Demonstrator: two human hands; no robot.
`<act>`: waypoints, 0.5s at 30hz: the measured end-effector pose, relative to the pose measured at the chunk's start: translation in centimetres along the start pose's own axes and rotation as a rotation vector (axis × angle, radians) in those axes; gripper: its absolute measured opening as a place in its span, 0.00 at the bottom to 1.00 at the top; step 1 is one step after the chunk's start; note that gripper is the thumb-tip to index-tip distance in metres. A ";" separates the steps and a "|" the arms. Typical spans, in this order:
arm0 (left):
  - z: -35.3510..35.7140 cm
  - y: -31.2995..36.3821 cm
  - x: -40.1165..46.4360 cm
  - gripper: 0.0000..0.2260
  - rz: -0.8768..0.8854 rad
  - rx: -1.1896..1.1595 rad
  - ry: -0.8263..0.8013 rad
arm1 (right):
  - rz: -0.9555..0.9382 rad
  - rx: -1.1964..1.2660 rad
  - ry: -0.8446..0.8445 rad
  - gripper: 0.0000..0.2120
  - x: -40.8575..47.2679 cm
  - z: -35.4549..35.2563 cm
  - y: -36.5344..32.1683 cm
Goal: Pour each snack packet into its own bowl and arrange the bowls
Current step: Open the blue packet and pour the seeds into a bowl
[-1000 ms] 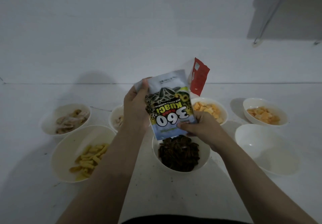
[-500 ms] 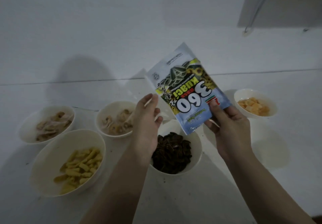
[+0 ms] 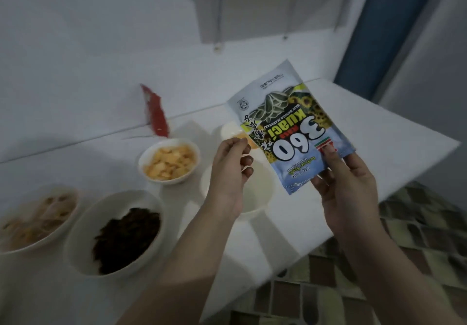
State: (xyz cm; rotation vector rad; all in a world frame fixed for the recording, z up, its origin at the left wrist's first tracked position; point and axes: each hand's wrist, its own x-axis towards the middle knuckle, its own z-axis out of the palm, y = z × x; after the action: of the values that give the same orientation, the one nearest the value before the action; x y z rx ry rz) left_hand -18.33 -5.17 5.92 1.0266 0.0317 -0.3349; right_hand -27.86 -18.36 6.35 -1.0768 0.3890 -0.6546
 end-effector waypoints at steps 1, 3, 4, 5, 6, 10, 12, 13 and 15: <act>1.9 -1.1 -0.2 0.08 -0.012 0.007 -0.025 | -0.006 0.000 0.027 0.11 0.3 -1.9 -1.0; 5.7 -3.6 -0.6 0.08 -0.047 0.025 -0.077 | -0.028 -0.005 0.073 0.10 0.7 -5.9 -2.9; 7.5 -4.8 -0.9 0.08 -0.063 0.033 -0.100 | -0.039 -0.014 0.098 0.10 0.9 -7.9 -3.8; 9.4 -6.2 -1.2 0.08 -0.079 0.039 -0.117 | -0.047 -0.022 0.130 0.10 1.1 -9.9 -4.5; 11.1 -7.7 -1.5 0.08 -0.095 0.045 -0.131 | -0.052 -0.027 0.170 0.10 1.2 -12.0 -5.2; 16.8 -13.0 -2.4 0.07 -0.174 0.088 -0.208 | -0.055 -0.040 0.308 0.12 1.6 -19.5 -7.2; 19.2 -15.6 -2.6 0.07 -0.214 0.127 -0.245 | -0.061 -0.035 0.374 0.12 1.9 -22.8 -7.7; 20.7 -17.1 -2.6 0.07 -0.240 0.147 -0.263 | -0.066 -0.022 0.419 0.13 2.1 -24.6 -8.0; 22.8 -19.4 -2.3 0.07 -0.276 0.179 -0.289 | -0.070 0.015 0.487 0.13 2.6 -27.3 -8.0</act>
State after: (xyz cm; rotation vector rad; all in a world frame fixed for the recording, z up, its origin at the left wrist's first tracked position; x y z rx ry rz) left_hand -29.11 -32.91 2.07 1.1444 -0.1205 -0.7457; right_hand -44.44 -41.21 1.77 -0.9131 0.7663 -0.9827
